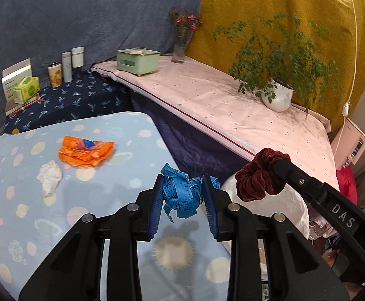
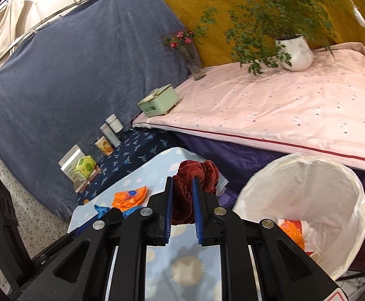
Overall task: Collect trash
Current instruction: 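Carry the tape measure and scrunchie in both tools over the bin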
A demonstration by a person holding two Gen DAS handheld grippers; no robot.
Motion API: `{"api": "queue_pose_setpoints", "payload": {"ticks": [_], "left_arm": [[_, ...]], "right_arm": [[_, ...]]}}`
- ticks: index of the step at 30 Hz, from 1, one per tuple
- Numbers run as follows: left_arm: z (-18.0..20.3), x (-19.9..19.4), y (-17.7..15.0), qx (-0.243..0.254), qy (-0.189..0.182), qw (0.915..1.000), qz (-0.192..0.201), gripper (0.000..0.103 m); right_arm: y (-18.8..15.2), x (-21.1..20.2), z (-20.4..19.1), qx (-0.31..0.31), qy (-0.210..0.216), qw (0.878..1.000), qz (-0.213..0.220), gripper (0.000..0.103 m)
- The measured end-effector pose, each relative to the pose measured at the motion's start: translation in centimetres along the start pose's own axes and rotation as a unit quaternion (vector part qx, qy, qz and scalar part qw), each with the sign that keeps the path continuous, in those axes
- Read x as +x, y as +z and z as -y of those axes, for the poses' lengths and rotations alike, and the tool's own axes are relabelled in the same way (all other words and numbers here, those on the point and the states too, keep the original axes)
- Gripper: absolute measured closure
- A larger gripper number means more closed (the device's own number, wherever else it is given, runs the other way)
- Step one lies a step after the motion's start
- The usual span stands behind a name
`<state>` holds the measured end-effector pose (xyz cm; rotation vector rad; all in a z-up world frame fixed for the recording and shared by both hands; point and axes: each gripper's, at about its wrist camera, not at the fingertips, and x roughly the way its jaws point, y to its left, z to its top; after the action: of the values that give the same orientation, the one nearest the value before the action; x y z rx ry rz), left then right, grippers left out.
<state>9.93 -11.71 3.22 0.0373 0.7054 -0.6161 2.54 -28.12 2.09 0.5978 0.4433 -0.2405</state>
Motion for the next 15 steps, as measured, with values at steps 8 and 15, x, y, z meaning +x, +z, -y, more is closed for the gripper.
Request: {"api": "queue_pose_setpoints", "payload": {"ticks": [8,15], "left_arm": [[4.8,2.2,-1.3,0.032,-0.025,0.9988,-0.026,0.073],[8.0,3.9,-2.3,0.05,-0.041,0.9969,-0.045,0.073]], "right_arm": [[-0.3,-1.2,4.8,0.029,-0.031,0.999,0.001,0.089],[-0.7,-2.0,7.8,0.039,-0.055,0.998,0.003,0.089]]}}
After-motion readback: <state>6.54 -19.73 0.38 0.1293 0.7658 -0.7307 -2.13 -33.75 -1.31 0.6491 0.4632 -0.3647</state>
